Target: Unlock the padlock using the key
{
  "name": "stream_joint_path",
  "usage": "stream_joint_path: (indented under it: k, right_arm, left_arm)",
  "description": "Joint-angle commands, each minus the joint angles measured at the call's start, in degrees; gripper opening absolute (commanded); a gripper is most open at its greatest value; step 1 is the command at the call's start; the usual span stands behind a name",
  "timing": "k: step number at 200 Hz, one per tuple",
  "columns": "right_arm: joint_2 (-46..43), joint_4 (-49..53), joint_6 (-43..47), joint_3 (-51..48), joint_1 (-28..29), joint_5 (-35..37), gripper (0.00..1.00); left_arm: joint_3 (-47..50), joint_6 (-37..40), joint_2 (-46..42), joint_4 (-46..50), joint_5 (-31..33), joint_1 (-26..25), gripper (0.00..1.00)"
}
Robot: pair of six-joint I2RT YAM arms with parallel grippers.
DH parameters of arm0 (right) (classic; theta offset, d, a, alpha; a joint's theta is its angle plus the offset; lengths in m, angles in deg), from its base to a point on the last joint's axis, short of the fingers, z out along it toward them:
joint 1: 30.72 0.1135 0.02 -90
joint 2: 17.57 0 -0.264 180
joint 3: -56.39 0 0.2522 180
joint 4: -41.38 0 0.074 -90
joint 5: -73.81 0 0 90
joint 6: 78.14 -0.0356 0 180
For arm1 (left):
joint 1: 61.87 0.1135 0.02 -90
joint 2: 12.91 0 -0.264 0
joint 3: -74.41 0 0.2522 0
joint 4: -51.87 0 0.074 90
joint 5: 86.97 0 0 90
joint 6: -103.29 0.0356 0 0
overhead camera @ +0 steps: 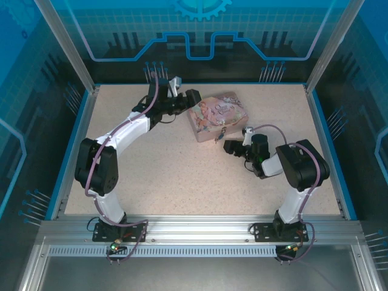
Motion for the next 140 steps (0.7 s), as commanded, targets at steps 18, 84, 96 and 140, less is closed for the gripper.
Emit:
stream_joint_path:
  k: [18, 84, 96, 140]
  right_arm:
    - [5.5, -5.4, -8.1, 2.0, -0.4, -7.9, 0.67]
    - [6.1, 1.1, -7.1, 4.0, 2.0, -2.4, 0.58]
    - [6.3, 1.6, -7.2, 4.4, 2.4, -1.9, 0.58]
    - [7.4, 3.9, -7.1, 6.5, 3.5, -0.6, 0.53]
  left_arm:
    - [-5.4, 1.2, 5.5, 2.0, -3.2, 0.0, 0.80]
    - [-10.7, -1.2, 13.2, 0.2, -5.6, -2.3, 0.80]
    - [-10.8, -1.7, 13.9, -0.4, -5.7, -2.6, 0.79]
    - [-10.9, -2.5, 16.0, -1.3, -5.2, -2.9, 0.79]
